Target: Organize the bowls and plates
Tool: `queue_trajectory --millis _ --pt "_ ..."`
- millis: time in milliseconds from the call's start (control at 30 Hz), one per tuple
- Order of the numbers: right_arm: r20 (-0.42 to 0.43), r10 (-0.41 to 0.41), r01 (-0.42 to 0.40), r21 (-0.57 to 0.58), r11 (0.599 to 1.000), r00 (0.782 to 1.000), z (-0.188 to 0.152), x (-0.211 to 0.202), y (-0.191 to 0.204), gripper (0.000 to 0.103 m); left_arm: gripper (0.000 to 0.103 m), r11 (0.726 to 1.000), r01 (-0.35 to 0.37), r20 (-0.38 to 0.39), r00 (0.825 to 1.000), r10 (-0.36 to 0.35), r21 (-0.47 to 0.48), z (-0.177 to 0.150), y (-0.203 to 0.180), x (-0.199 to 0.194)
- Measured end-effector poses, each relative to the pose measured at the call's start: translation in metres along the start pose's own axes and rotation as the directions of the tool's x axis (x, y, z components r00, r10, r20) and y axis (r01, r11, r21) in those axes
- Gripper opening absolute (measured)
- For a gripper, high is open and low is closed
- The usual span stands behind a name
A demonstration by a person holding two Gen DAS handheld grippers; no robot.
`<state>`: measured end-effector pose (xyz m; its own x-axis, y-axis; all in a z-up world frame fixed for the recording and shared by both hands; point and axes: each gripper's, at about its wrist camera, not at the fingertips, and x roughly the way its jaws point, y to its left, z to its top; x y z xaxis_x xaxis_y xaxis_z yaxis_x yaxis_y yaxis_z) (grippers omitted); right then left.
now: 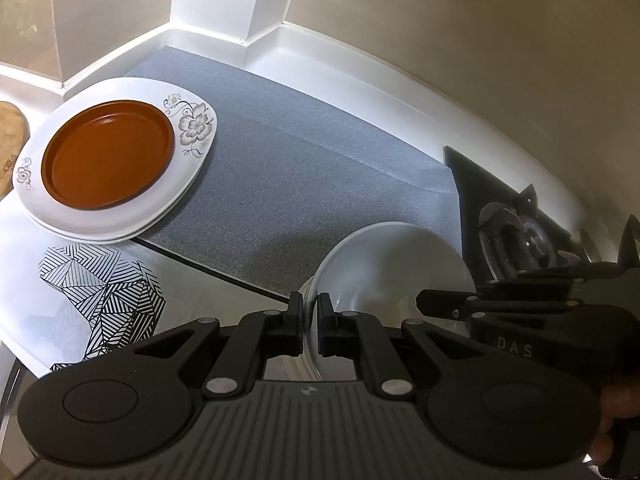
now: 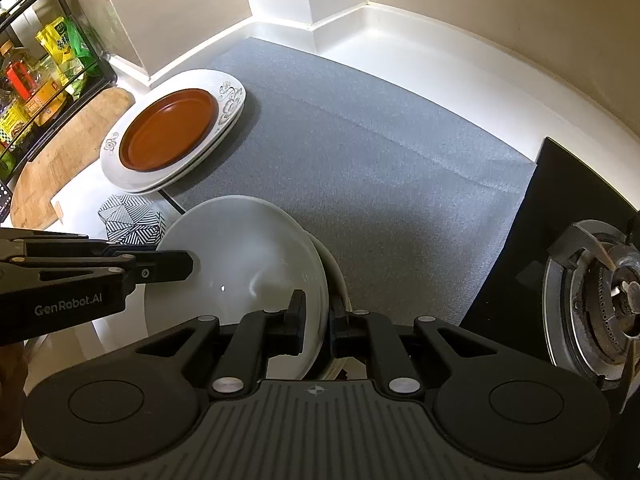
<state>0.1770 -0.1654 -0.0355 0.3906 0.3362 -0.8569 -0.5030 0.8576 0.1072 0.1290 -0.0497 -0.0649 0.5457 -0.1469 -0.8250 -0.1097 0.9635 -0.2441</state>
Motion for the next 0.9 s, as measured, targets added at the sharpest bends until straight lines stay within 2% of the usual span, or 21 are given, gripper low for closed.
queue_trajectory --millis 900 --pt "-0.003 -0.015 0.015 0.013 1.000 1.000 0.0005 -0.0061 0.0016 0.013 0.005 1.000 -0.011 0.006 1.000 0.011 0.010 -0.0023 -0.0014 -0.0034"
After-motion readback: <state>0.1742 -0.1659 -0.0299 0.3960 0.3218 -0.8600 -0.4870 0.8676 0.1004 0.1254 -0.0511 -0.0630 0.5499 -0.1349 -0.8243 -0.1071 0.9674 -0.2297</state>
